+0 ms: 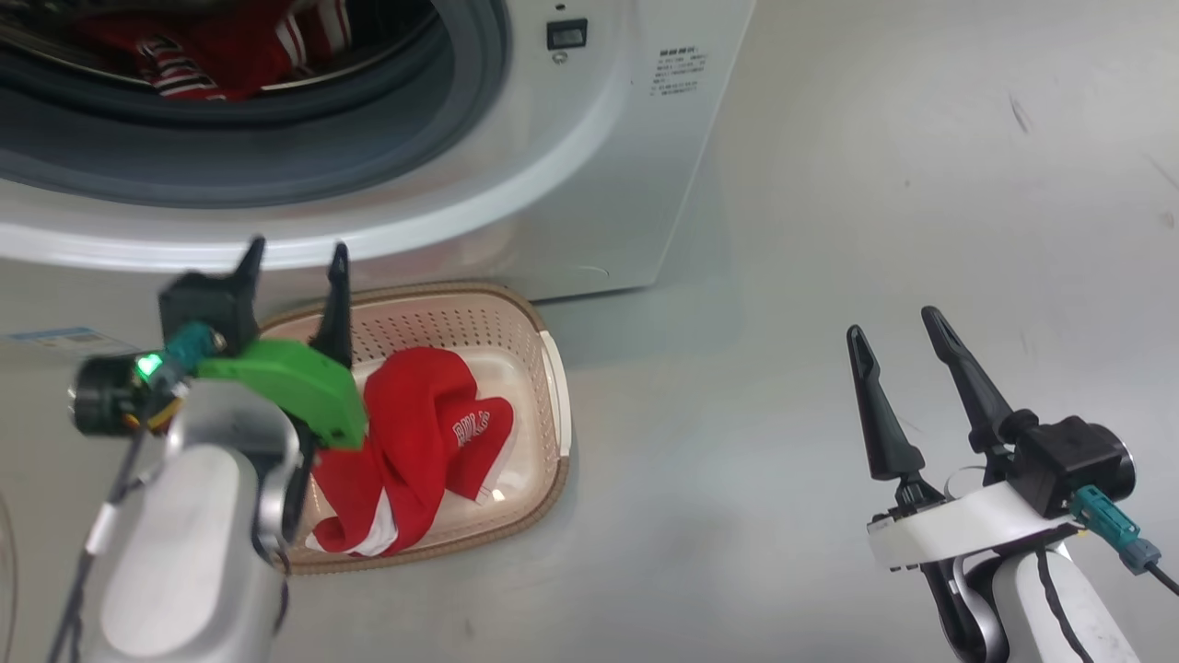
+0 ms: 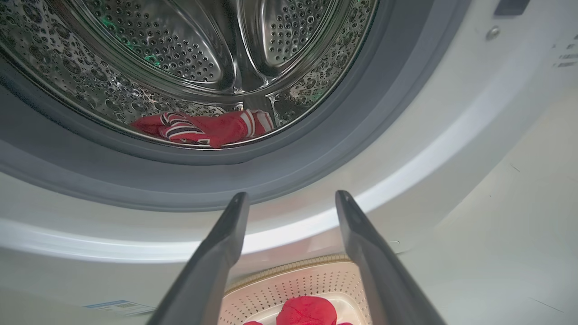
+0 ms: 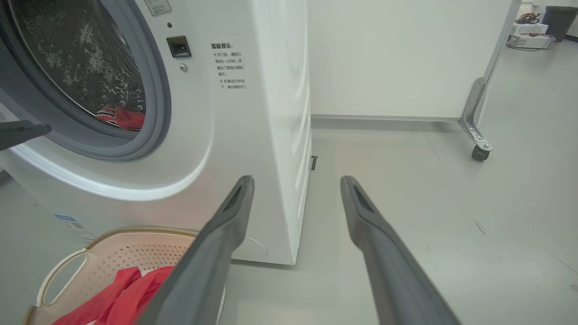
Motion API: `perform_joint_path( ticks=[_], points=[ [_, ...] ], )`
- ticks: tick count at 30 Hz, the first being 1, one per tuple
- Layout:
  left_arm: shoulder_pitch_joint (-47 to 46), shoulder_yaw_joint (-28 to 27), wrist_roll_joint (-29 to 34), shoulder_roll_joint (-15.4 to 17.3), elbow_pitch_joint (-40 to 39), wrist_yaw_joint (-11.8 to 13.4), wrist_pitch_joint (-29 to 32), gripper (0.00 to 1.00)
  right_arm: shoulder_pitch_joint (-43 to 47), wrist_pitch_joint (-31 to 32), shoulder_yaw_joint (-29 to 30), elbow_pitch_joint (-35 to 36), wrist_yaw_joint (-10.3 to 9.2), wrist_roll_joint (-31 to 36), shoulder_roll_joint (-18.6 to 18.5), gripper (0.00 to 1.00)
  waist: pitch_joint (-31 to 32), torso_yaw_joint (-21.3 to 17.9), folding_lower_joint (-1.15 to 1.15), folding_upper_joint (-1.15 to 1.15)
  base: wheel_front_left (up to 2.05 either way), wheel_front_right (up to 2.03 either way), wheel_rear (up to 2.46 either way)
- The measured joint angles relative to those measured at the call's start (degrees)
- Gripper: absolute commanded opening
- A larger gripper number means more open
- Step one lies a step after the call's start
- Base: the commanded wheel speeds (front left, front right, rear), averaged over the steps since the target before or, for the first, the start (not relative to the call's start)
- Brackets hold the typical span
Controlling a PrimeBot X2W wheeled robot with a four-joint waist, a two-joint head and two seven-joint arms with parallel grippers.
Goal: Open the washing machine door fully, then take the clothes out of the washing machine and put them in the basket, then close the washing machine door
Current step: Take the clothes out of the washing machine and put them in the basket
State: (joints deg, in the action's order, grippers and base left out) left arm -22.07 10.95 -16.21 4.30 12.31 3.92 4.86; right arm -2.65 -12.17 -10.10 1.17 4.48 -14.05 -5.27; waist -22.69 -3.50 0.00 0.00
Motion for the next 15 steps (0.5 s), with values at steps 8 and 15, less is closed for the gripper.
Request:
perform_joint_path(
  ticks=[8, 15],
  points=[
    [-12.4, -2.0, 2.6, 5.4, 2.2, -0.2, 5.9, 1.00, -3.3, -0.3, -1.6, -0.5, 0.78, -1.1, 0.5, 1.00, -5.5, -2.4, 0.00, 0.00, 0.00, 0.00, 0.00],
    [-21.8, -2.1, 5.2, 9.2, 4.6, -0.6, 11.9, 1.00, -6.2, -0.8, -3.0, -1.9, 1.45, -1.7, 0.9, 1.00, -9.6, -5.1, 0.00, 0.00, 0.00, 0.00, 0.00]
  ],
)
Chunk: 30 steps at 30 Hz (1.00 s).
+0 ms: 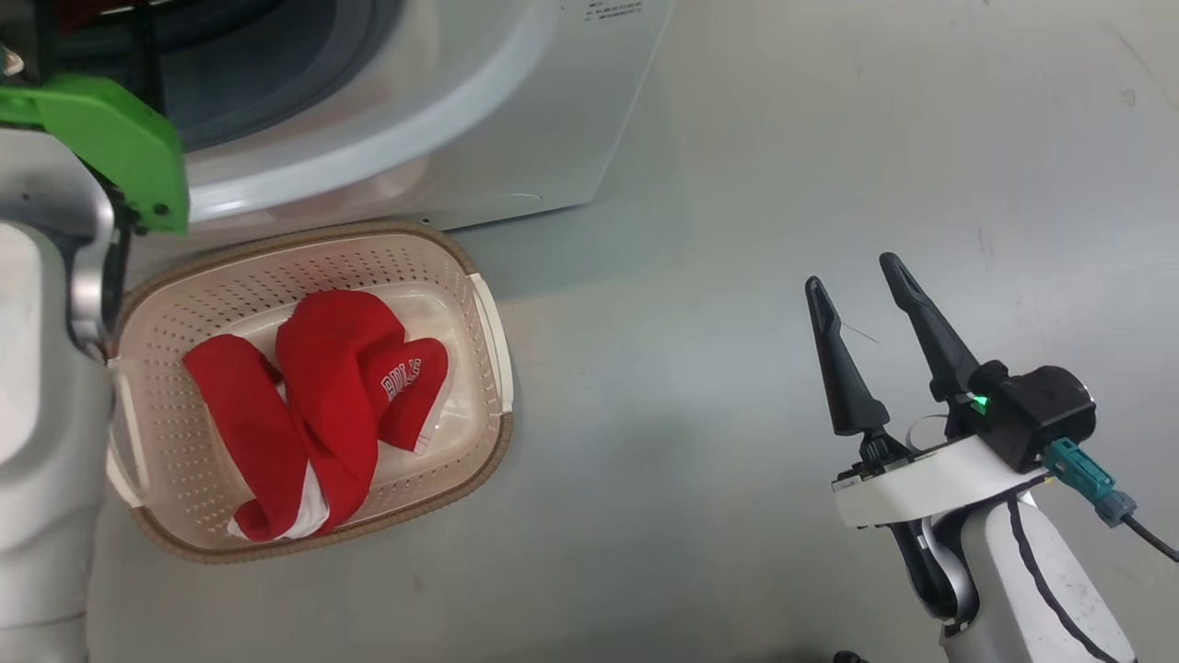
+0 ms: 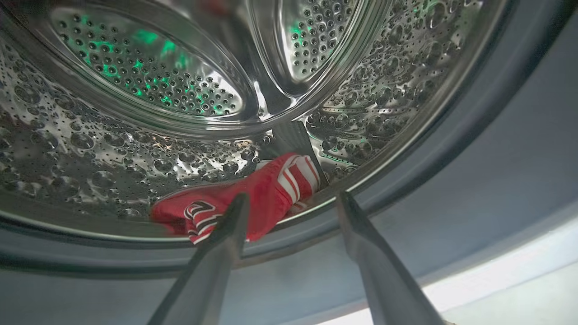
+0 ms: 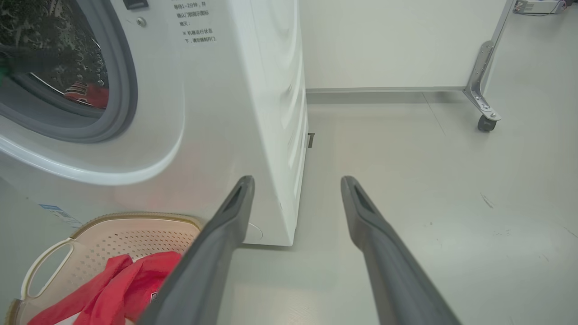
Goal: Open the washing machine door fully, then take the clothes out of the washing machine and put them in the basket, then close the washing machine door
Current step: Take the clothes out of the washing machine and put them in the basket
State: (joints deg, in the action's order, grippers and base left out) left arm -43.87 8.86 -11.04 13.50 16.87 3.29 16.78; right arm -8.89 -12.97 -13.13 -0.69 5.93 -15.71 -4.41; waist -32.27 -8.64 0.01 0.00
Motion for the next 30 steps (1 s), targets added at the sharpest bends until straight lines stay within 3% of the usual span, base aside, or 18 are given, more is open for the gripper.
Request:
perform_joint_path(
  ticks=[16, 30],
  points=[
    [-12.7, -3.7, 2.1, 10.5, 6.9, -1.6, 14.6, 1.00, -5.4, -1.0, -4.8, -4.5, 0.58, -3.3, 1.1, 1.00, -6.4, -8.4, 0.00, 0.00, 0.00, 0.00, 0.00],
    [-16.3, -6.2, 1.5, 11.8, 10.6, -0.5, 22.5, 1.00, -7.6, -1.2, -5.4, -7.4, 1.04, -5.4, 1.6, 1.00, -10.0, -12.7, 0.00, 0.00, 0.00, 0.00, 0.00]
  ],
)
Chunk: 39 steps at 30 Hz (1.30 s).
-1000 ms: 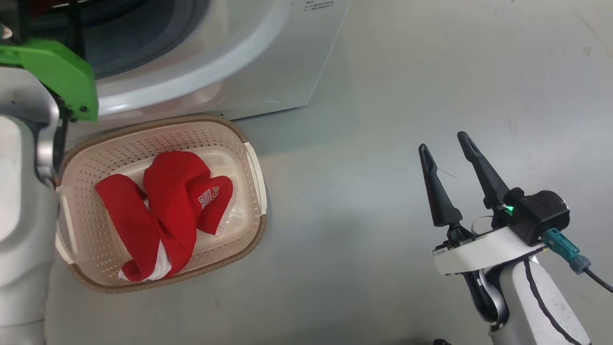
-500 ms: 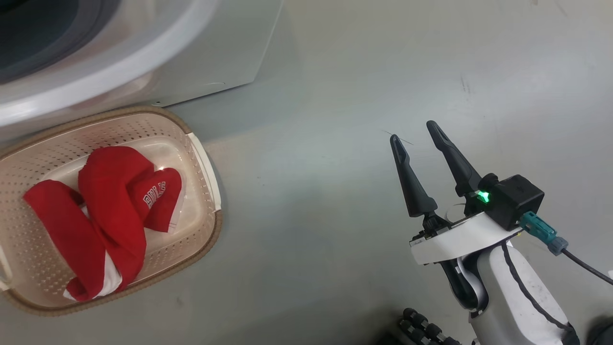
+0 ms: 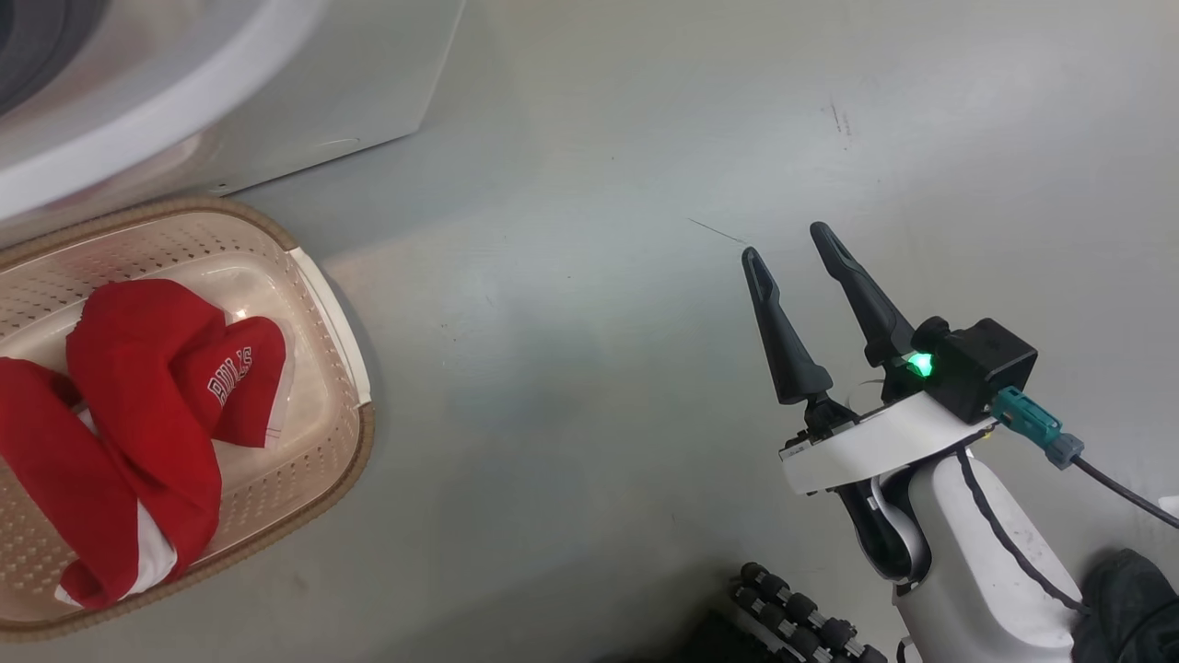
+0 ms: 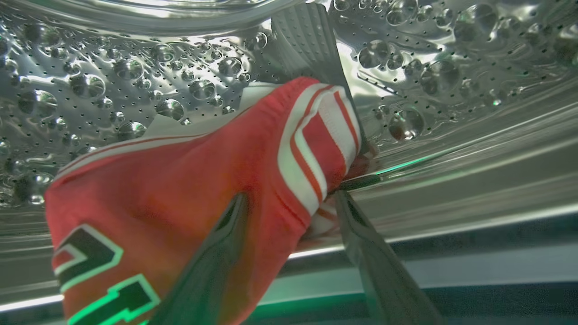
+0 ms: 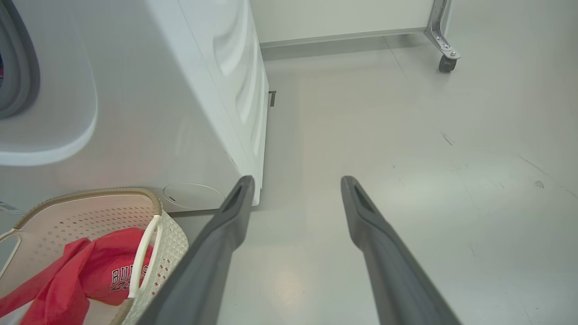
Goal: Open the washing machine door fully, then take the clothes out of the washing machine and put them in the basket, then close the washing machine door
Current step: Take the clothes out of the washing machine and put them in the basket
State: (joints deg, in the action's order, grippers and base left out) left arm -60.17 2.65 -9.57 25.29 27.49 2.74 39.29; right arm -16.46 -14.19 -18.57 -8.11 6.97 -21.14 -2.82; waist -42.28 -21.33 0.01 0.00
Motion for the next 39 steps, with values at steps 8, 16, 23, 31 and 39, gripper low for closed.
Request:
perform_joint_path(
  ticks=[8, 16, 23, 31, 39],
  points=[
    [-1.2, -0.4, 0.4, 0.9, 0.5, 1.0, 1.8, 0.09, -1.2, 0.0, 0.3, 0.2, 0.01, 0.0, 0.0, 1.00, -0.2, -0.2, 0.00, 0.00, 0.00, 0.00, 0.00],
    [-1.3, -0.4, 0.8, 1.2, 1.1, 1.6, 2.8, 0.00, -1.6, 0.0, 0.7, 0.4, 0.01, 0.0, 0.1, 1.00, -0.5, -0.2, 0.00, 0.00, 0.00, 0.00, 0.00],
    [-2.2, -2.3, 0.3, 0.4, -0.9, 2.3, -0.3, 0.00, -1.9, 0.0, 1.5, 0.6, 0.01, -0.1, 0.2, 1.00, -0.8, 0.1, 0.00, 0.00, 0.00, 0.00, 0.00],
    [-2.4, -3.6, -0.5, -0.9, -4.6, 2.5, -5.9, 0.00, -1.9, 0.0, 2.8, 1.2, 0.01, 0.0, 0.2, 1.00, -0.6, 2.0, 0.00, 0.00, 0.00, 0.00, 0.00],
    [-0.3, -6.1, -4.0, -3.6, -9.4, 2.6, -13.5, 0.00, -2.2, 0.0, 3.5, 1.4, 0.02, 0.7, 0.2, 1.00, 0.2, 4.1, -0.01, 0.00, 0.00, 0.00, 0.00]
  ],
)
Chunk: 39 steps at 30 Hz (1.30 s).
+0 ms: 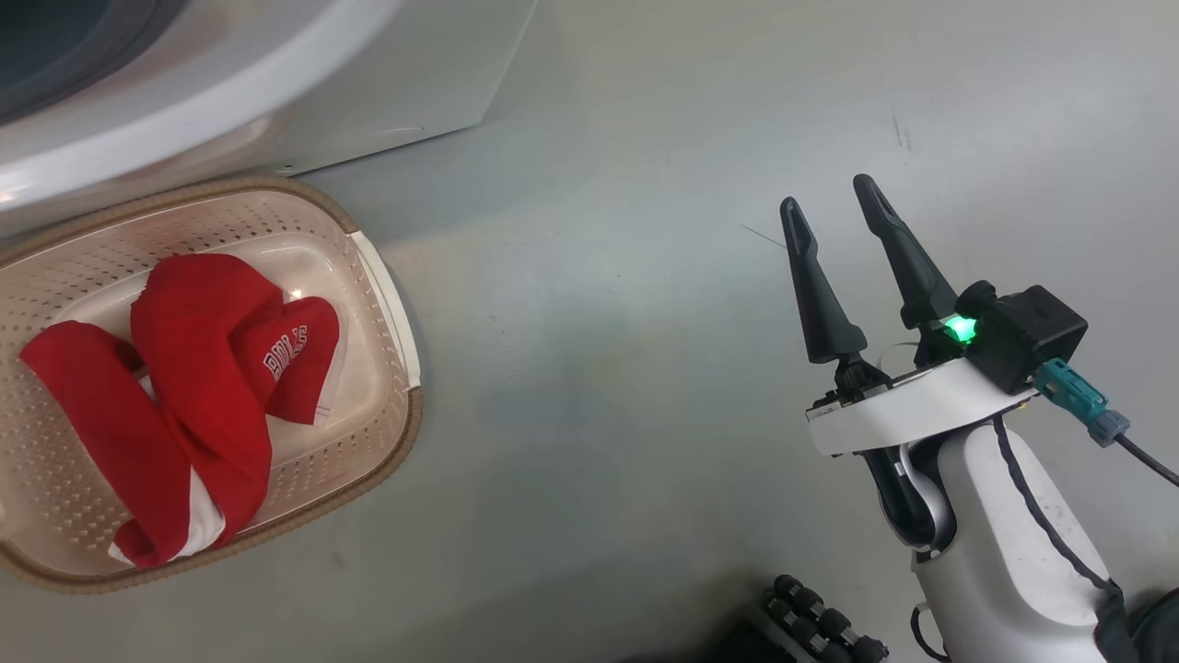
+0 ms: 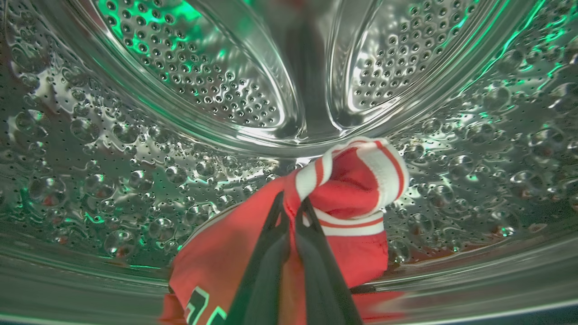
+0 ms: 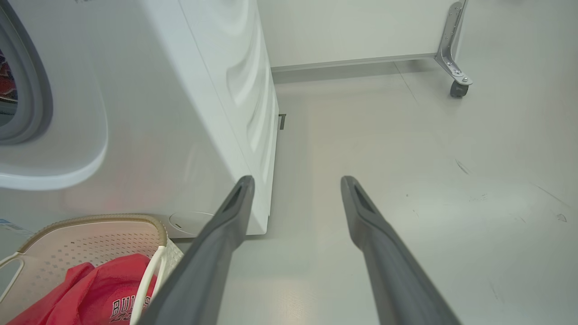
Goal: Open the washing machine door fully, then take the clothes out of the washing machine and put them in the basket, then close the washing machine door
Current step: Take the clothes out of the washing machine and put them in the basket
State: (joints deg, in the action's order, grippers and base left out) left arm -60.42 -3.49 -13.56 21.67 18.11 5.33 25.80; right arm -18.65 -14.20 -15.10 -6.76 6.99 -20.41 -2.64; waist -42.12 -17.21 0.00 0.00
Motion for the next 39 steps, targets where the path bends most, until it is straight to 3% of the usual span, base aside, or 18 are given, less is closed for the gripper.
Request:
perform_joint_path(
  ticks=[18, 30, 39],
  points=[
    [12.7, -1.6, -2.8, -7.5, -8.1, 0.0, -17.2, 0.00, 0.2, -0.1, 2.4, 0.5, 0.00, 3.0, -2.3, 1.00, 3.8, 5.3, 0.00, 0.00, 0.00, 0.00, 0.00],
    [26.1, 0.0, -3.1, -14.7, -13.3, 0.2, -29.4, 0.00, 2.9, -0.3, 4.0, 0.2, 0.00, 3.9, -3.3, 1.00, 9.5, 9.0, 0.00, 0.00, 0.00, 0.00, 0.00],
    [35.7, 2.4, -2.7, -16.2, -15.0, 0.1, -34.1, 0.00, 5.7, -0.3, 4.2, -0.7, 0.00, 4.9, -3.3, 1.00, 14.5, 11.4, 0.00, 0.00, 0.00, 0.00, 0.00]
  ],
)
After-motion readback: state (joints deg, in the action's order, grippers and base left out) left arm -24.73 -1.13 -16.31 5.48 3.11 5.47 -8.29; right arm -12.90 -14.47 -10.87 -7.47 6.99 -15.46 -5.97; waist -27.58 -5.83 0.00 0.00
